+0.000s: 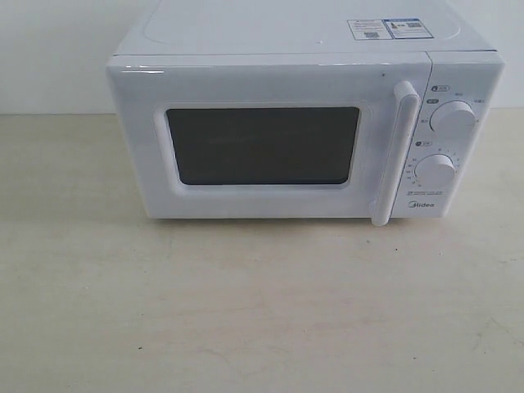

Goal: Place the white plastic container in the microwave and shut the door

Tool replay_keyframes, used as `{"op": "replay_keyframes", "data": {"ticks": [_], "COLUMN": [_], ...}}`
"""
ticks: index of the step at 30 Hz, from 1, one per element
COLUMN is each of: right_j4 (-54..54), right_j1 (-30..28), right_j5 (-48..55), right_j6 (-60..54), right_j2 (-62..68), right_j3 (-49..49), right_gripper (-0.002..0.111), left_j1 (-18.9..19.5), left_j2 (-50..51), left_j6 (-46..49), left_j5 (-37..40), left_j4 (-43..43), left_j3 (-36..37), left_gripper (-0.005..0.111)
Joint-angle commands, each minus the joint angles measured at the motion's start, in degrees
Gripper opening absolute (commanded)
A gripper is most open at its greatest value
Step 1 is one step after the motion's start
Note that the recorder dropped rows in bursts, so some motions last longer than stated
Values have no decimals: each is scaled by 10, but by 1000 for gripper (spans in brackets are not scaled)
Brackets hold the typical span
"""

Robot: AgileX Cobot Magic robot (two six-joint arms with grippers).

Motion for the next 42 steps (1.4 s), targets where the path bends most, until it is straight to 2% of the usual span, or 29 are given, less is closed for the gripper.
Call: {"op": "replay_keyframes", "data": {"ticks": [1, 6, 9, 14, 25, 32, 37, 42], "right_j4": [63, 159, 204, 205, 177, 175, 175, 176], "right_j1": [-119, -207, -223, -227, -265, -305, -308, -308], "right_j5": [-123, -199, -203, -245, -326, -423, -435, -432], "right_j6": [-122, -232, -298, -352, -352, -351, -353, -353], "right_j2": [-51, -98, -125, -187, -215, -215, -215, -215], "right_j3": [1, 1, 2, 47, 188, 268, 308, 308], "right_gripper": [0, 0, 0, 0, 0, 0, 0, 0], "left_j1": [2, 2, 2, 2, 2, 2, 2, 2], "left_j2": [-2, -2, -2, -2, -2, -2, -2, -2], "left_j6": [-5, -5, -5, -5, -5, -5, -5, -5], "left_j5": [-1, -1, -1, -1, -1, -1, -1, -1], "left_j4": [-3, -3, -3, -3, -3, -3, -3, -3], "left_j3": [1, 1, 1, 1, 1, 1, 1, 1], "left_gripper": [4, 4, 4, 4, 4, 4, 4, 4]}}
